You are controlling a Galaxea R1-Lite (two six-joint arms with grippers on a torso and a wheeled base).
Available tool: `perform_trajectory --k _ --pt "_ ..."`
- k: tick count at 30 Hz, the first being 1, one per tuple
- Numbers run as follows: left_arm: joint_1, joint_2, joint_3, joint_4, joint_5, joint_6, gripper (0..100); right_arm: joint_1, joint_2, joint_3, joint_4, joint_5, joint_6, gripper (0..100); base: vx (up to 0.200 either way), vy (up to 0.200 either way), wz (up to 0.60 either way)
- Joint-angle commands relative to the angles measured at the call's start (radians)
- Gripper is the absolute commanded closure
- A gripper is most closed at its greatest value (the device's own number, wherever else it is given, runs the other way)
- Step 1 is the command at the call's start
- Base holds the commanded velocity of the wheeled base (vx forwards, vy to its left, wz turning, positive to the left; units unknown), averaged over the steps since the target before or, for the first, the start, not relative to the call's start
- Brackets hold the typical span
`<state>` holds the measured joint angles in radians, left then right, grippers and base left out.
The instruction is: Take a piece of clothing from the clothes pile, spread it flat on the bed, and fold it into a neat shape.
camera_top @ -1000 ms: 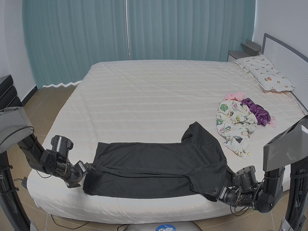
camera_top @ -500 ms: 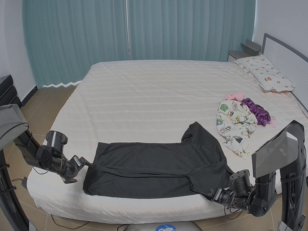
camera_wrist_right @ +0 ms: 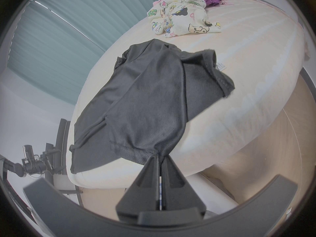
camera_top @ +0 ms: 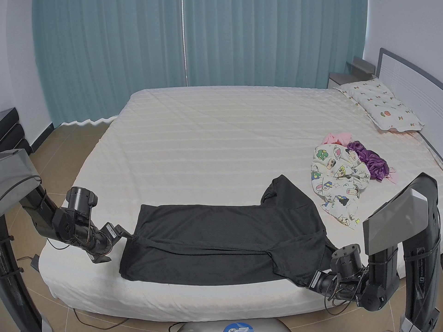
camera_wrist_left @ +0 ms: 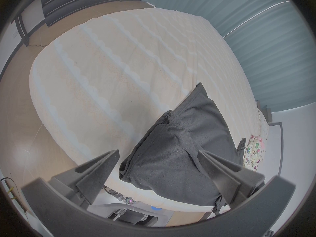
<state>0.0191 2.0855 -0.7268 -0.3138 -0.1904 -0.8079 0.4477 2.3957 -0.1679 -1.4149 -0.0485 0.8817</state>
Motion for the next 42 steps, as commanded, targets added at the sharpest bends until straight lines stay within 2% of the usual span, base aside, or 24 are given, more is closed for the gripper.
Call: perform_trajectory --k 1,4,5,9,13,14,20,31,42 --pt "0.001 0.004 0.001 -0.001 0.0 -0.001 0 -0.038 -0.073 0.008 0.001 0.012 0.002 100 0.0 0.0 0.0" --pt "0.001 0.004 0.001 -0.001 0.0 -0.001 0 -0.056 -0.135 0.018 0.002 0.039 0.003 100 0.0 0.0 0.0" --pt "-0.001 0.004 0.001 -0.001 0.0 -0.001 0 -0.076 -0.181 0.013 0.004 0.078 0.005 100 0.0 0.0 0.0" --pt "-0.001 0.004 0.001 0.001 0.0 -0.001 0 -0.132 -0.228 -0.032 0.013 0.15 0.011 100 0.0 0.0 0.0" --pt "-0.001 0.004 0.001 0.001 0.0 -0.001 0 -0.165 -0.227 -0.085 0.031 0.179 0.019 100 0.0 0.0 0.0" --pt "-0.001 0.004 0.001 -0.001 0.0 -0.001 0 -0.178 -0.224 -0.131 0.074 0.194 0.02 100 0.0 0.0 0.0" --pt "-0.001 0.004 0.001 0.001 -0.001 -0.001 0 -0.207 -0.228 -0.325 0.349 0.208 0.042 100 0.0 0.0 0.0" --pt "-0.002 0.005 0.003 -0.001 -0.001 -0.001 0 -0.221 -0.144 -0.611 0.62 0.217 0.054 100 0.0 0.0 0.0" --pt "-0.002 0.007 0.003 0.001 -0.001 -0.001 0 -0.244 -0.083 -0.716 0.657 0.217 0.092 100 0.0 0.0 0.0"
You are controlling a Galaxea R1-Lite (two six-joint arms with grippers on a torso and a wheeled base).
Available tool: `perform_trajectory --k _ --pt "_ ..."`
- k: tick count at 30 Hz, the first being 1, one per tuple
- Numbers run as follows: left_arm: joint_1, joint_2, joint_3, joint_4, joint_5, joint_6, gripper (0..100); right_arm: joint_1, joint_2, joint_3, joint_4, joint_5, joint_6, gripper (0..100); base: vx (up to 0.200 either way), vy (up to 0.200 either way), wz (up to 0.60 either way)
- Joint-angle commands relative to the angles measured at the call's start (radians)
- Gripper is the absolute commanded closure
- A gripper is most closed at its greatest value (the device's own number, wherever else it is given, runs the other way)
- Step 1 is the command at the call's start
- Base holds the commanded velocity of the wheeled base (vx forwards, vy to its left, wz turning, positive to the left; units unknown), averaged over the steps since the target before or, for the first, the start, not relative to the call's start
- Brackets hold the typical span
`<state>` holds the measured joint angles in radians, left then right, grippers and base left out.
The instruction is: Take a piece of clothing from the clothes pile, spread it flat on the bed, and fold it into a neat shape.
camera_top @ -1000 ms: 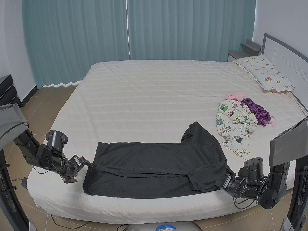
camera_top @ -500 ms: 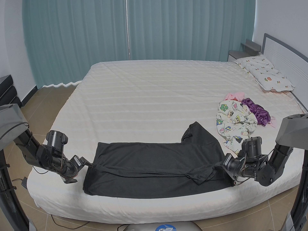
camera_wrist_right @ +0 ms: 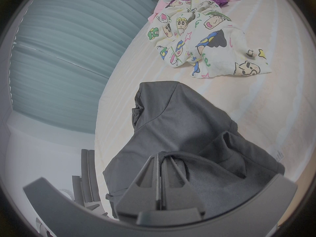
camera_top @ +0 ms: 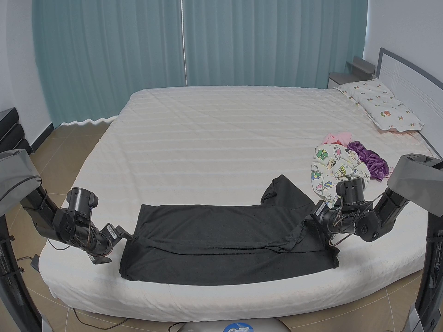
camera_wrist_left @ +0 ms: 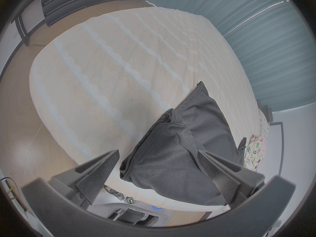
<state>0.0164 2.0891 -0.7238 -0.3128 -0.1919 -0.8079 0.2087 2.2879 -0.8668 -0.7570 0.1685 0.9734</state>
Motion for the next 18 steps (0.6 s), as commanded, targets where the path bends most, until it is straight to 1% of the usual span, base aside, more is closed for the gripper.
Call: perform_trajectory --k 1,4,9,10,11,14,16,18 --pt "0.0 0.003 0.0 0.0 0.0 -0.001 0 -0.005 0.025 -0.017 -0.001 0.0 0.001 100 0.0 0.0 0.0" --pt "-0.001 0.003 0.0 0.0 0.0 -0.001 0 -0.017 0.016 -0.032 -0.001 0.0 0.001 100 0.0 0.0 0.0" --pt "0.0 0.003 0.0 -0.002 0.0 -0.001 0 -0.02 -0.025 0.002 0.004 0.008 0.001 100 0.0 0.0 0.0" --pt "0.0 0.003 0.001 0.0 0.0 -0.001 0 -0.02 -0.054 0.037 0.004 0.026 -0.001 100 0.0 0.0 0.0" --pt "0.0 0.003 0.0 0.0 0.0 -0.001 0 -0.02 -0.062 0.045 0.004 0.031 -0.001 100 0.0 0.0 0.0" --pt "0.0 0.003 0.0 0.0 0.0 -0.001 0 -0.022 -0.169 0.138 0.015 0.114 -0.005 100 0.0 0.0 0.0" --pt "0.0 0.003 0.0 0.0 0.0 -0.001 0 -0.025 -0.22 0.172 0.045 0.137 -0.021 100 0.0 0.0 0.0" --pt "0.0 0.003 0.0 0.0 0.0 -0.001 0 -0.025 -0.24 0.183 0.071 0.141 -0.033 100 0.0 0.0 0.0"
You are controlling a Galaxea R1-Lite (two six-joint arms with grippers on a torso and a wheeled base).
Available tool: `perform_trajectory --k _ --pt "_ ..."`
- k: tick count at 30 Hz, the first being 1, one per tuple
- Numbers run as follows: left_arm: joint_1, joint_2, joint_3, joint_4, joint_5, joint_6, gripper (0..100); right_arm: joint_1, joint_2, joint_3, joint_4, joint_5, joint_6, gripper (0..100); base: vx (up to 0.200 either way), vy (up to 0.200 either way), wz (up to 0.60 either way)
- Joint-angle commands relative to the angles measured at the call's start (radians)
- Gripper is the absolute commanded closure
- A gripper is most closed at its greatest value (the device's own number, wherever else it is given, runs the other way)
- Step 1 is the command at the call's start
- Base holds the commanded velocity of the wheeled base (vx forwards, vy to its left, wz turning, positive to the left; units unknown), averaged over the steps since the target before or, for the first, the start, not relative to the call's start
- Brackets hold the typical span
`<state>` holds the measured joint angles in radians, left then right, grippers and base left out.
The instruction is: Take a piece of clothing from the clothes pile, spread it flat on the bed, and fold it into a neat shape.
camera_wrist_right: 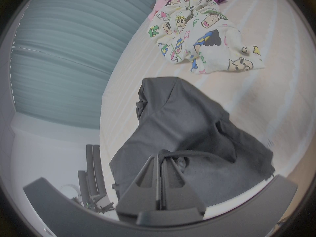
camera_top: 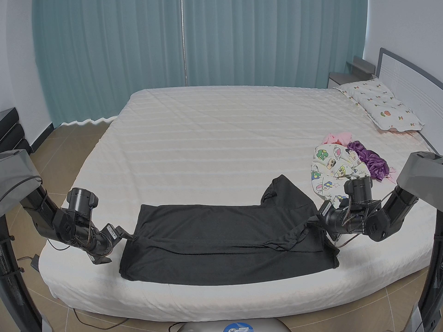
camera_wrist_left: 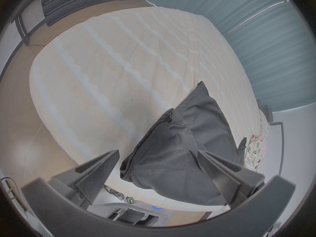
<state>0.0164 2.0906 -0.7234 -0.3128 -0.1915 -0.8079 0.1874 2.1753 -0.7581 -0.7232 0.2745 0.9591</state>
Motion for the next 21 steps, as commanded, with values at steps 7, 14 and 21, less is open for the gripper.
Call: perform_trajectory --k 7,14,21 --pt "0.0 0.002 0.001 -0.002 0.0 -0.001 0 -0.026 -0.155 0.149 0.113 0.035 -0.172 100 0.0 0.0 0.0" --pt "0.0 0.002 0.001 0.0 0.0 -0.001 0 -0.016 -0.18 0.261 0.116 0.04 -0.29 100 0.0 0.0 0.0" --pt "0.0 0.002 0.001 0.0 0.0 -0.001 0 -0.02 -0.173 0.301 0.171 0.038 -0.364 100 0.0 0.0 0.0"
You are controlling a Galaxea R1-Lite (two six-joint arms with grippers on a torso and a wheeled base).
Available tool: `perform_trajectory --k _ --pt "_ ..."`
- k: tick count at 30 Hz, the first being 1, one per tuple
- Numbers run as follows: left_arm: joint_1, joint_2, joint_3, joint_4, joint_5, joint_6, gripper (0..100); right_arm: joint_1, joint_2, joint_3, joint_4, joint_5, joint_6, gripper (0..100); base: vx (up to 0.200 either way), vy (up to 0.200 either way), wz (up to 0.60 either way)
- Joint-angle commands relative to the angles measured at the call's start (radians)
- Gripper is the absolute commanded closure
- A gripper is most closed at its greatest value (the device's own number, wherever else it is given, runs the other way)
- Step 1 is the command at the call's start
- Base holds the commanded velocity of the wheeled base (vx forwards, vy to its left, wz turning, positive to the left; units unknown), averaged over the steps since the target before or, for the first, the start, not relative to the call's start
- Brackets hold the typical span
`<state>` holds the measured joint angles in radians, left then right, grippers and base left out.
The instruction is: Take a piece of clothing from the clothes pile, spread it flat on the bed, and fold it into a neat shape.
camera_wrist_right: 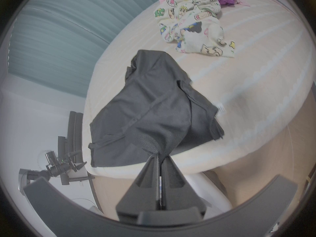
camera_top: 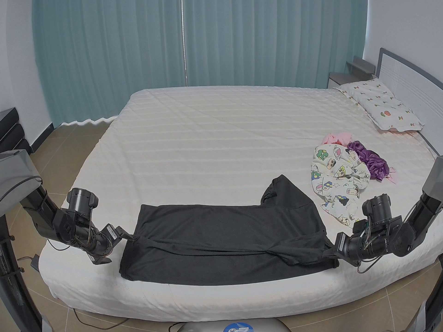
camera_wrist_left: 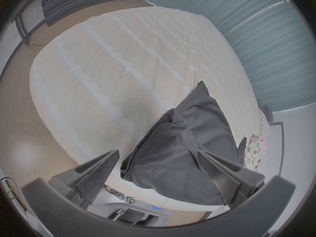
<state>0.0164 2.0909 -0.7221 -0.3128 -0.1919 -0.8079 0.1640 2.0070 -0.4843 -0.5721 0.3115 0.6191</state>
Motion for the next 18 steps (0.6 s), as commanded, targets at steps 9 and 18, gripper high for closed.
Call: perform_trajectory --k 9,18 --pt "0.0 0.001 0.0 0.0 0.0 -0.001 0 0.011 0.016 0.039 0.038 -0.003 -0.065 100 0.0 0.0 0.0" --pt "0.0 0.001 -0.002 0.0 0.0 -0.001 0 0.002 0.036 -0.057 0.035 -0.009 -0.061 100 0.0 0.0 0.0"
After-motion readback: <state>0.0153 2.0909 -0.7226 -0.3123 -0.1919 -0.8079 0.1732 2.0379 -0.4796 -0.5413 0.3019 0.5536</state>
